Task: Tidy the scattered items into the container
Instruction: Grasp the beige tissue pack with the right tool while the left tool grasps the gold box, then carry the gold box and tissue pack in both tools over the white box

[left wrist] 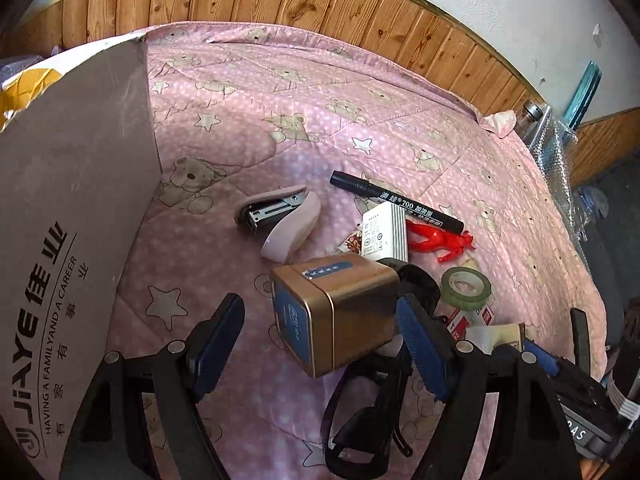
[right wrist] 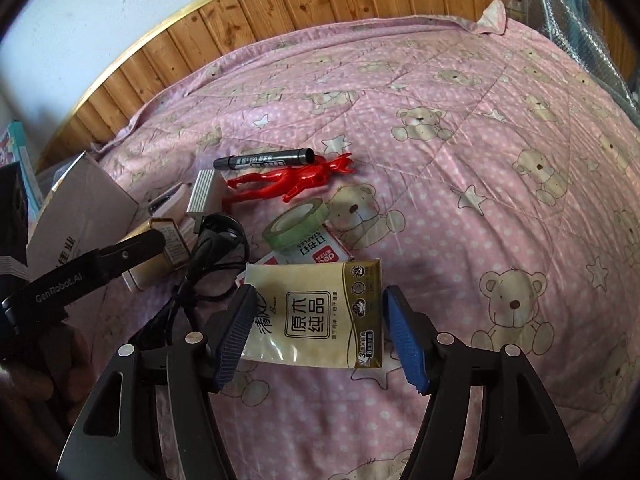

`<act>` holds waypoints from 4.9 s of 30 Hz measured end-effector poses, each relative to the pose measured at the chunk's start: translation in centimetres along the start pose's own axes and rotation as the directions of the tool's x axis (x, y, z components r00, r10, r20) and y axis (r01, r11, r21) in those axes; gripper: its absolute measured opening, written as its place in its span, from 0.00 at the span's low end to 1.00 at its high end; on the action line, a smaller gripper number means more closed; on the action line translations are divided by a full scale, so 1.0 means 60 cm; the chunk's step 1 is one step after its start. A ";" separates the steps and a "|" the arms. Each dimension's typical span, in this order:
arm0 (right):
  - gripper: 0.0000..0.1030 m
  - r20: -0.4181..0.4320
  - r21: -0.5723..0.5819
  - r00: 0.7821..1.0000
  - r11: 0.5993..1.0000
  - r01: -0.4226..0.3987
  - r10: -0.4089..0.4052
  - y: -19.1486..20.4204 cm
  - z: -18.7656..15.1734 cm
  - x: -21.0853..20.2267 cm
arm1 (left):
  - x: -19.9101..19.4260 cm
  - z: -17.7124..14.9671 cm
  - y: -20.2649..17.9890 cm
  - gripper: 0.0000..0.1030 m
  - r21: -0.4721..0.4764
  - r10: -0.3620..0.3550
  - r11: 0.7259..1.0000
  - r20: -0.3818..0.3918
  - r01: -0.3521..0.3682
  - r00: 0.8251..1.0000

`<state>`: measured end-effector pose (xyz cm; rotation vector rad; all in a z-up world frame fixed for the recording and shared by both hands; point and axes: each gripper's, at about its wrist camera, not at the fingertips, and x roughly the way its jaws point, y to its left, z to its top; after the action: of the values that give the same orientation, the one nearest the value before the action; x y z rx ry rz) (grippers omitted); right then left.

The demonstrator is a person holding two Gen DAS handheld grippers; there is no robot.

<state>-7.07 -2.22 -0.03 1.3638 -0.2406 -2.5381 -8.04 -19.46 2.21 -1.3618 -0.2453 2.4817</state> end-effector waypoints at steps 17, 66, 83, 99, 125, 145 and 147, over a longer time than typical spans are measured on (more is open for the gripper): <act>0.51 -0.026 -0.007 0.999 1.000 -0.029 0.029 -0.005 -0.019 -0.018 | 0.007 -0.026 0.013 0.66 -0.024 0.007 1.000 -0.044 -0.008 0.999; 0.74 0.080 0.083 0.994 0.994 -0.075 0.068 0.010 -0.080 -0.136 | -0.183 -0.094 -0.008 0.51 0.034 0.065 0.997 0.092 -0.069 0.994; 0.74 0.115 -0.007 0.985 0.992 -0.126 0.126 0.065 -0.094 -0.204 | -0.257 -0.096 -0.045 0.51 0.037 -0.011 0.999 0.156 0.005 0.988; 0.74 0.113 -0.130 0.956 0.958 -0.254 0.269 0.209 -0.082 -0.234 | -0.355 -0.096 0.026 0.51 -0.040 -0.011 0.999 0.256 0.022 0.967; 0.74 0.026 -0.356 0.896 0.841 -0.407 0.444 0.465 -0.026 -0.210 | -0.430 -0.087 0.253 0.51 -0.260 0.300 0.937 0.259 -0.233 0.918; 0.74 -0.075 -0.446 0.956 0.847 -0.287 0.285 0.572 -0.028 -0.077 | -0.360 -0.064 0.355 0.51 -0.265 0.328 0.922 0.137 -0.284 0.935; 0.74 -0.070 -0.443 0.958 0.852 -0.281 0.279 0.570 -0.025 -0.072 | -0.357 -0.061 0.359 0.51 -0.262 0.324 0.923 0.135 -0.281 0.936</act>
<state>1.25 -33.65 11.52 1.0624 0.1376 -2.1662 2.09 -46.99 10.97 -1.3576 -0.4125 2.9196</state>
